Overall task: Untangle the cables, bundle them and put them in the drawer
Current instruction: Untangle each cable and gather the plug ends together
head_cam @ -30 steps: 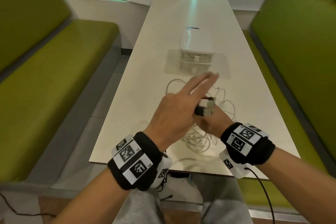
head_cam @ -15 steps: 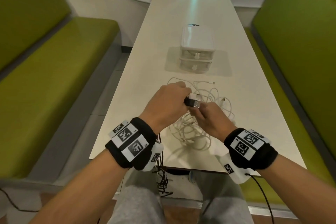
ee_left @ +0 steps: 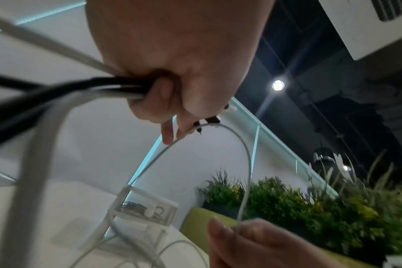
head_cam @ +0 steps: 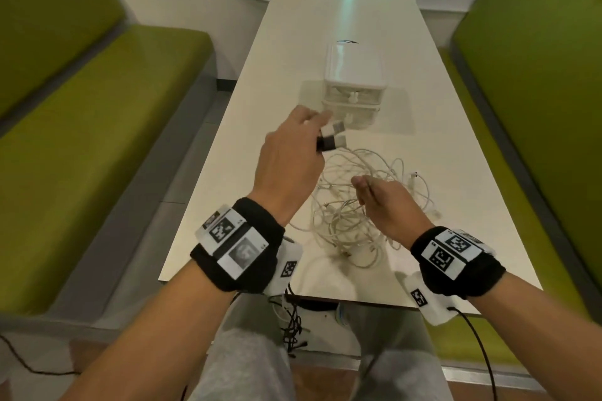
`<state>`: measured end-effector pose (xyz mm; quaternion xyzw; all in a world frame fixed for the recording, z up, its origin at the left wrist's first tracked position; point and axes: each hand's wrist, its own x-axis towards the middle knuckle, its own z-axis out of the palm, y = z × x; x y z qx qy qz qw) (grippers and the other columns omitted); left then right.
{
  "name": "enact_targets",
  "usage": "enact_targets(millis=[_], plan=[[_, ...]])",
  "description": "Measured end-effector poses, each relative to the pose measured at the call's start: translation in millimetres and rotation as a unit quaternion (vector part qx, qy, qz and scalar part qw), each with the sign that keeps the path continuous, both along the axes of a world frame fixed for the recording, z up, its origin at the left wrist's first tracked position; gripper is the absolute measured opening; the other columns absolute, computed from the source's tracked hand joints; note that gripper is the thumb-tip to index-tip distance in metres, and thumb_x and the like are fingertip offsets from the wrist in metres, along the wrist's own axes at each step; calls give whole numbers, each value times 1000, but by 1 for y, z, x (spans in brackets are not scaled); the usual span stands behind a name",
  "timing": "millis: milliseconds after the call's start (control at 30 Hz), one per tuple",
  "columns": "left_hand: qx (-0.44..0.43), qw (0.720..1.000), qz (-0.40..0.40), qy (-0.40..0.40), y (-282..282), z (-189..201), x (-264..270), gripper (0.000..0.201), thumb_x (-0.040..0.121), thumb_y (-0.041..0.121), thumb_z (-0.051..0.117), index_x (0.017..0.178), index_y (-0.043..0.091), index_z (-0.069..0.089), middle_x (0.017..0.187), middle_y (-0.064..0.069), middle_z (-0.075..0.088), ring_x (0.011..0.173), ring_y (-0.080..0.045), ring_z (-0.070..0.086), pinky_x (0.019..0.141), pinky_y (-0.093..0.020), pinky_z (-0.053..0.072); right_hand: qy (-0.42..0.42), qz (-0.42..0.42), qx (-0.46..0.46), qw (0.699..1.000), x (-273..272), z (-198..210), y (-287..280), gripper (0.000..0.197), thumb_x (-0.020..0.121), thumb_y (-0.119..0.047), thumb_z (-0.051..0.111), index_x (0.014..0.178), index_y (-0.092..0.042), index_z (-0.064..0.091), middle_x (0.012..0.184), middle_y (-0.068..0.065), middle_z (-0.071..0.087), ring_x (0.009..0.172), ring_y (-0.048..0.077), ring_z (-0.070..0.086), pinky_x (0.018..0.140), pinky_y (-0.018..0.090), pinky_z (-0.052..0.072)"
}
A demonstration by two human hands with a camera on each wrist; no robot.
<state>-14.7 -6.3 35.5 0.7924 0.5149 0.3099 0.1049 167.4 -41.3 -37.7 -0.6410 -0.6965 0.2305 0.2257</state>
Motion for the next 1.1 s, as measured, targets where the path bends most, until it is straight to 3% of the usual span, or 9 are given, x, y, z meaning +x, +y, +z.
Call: enact_targets(millis=[133, 267, 333, 400, 500, 633, 867, 1000, 1100], plan=[[36, 985, -129, -109, -22, -2, 12, 58, 78, 1, 43, 133, 14, 57, 127, 0, 62, 110, -19, 64, 89, -41, 54, -82, 20, -42, 996, -6, 1, 8, 46, 103, -41, 23, 66, -20, 40, 64, 3, 54, 62, 23, 50, 65, 34, 38], [113, 941, -229, -222, -45, 3, 19, 41, 90, 13, 50, 130, 7, 59, 126, -7, 63, 107, -18, 65, 84, -36, 57, -84, 7, -103, 991, -13, 17, 6, 30, 101, -22, 38, 81, -10, 57, 81, 8, 62, 78, 26, 59, 75, 40, 49], [135, 947, -247, -156, -48, -3, 20, 39, 91, 10, 54, 130, 10, 59, 131, -4, 61, 104, -19, 67, 79, -36, 58, -7, 10, -95, 995, -13, 23, -1, 24, 94, -6, 49, 73, -12, 56, 75, 3, 57, 73, 21, 54, 75, 38, 48], [85, 971, -218, -41, -41, -10, 21, 53, 87, 9, 43, 138, 17, 53, 140, 1, 55, 104, -23, 67, 79, -39, 57, 35, 17, -56, 998, -11, 20, -4, 32, 88, 3, 52, 64, -19, 51, 66, 0, 52, 63, 18, 49, 65, 36, 44], [-36, 977, -158, 141, -25, -22, 18, 66, 85, 4, 43, 148, 23, 37, 140, 2, 50, 100, -30, 63, 76, -40, 51, -74, 3, -42, 996, -8, 11, 2, 15, 89, -3, 47, 91, -9, 61, 80, 11, 66, 73, 31, 61, 66, 40, 48], [-71, 973, -136, 171, -13, -28, 11, 38, 88, 5, 48, 123, 14, 59, 112, -5, 52, 82, -32, 60, 71, -43, 48, -120, 46, 29, 991, -8, 6, -2, 15, 98, -14, 43, 84, -19, 42, 62, 4, 53, 55, 27, 48, 51, 34, 32], [-21, 991, -132, -12, -4, -26, -6, 29, 77, -5, 50, 91, 15, 65, 92, 1, 58, 80, -27, 61, 70, -46, 50, 0, 82, 44, 996, -5, 5, -10, 50, 98, -56, 22, 80, -14, 41, 63, 7, 54, 57, 21, 50, 56, 33, 38], [9, 962, -80, -260, 0, -10, -17, 45, 83, -3, 42, 75, 40, 51, 87, -3, 64, 91, -16, 65, 83, -36, 52, 3, 58, 19, 998, 5, -2, -7, 48, 94, -61, 18, 75, -21, 39, 63, 6, 54, 57, 19, 49, 56, 32, 38], [8, 955, -16, -295, 8, -9, -21, 30, 88, -5, 46, 86, 20, 61, 93, -5, 67, 95, -9, 63, 86, -32, 52, -21, 49, 13, 999, 9, -4, -5, 38, 97, -54, 21, 72, -28, 33, 61, 2, 51, 55, 15, 46, 54, 29, 34]])
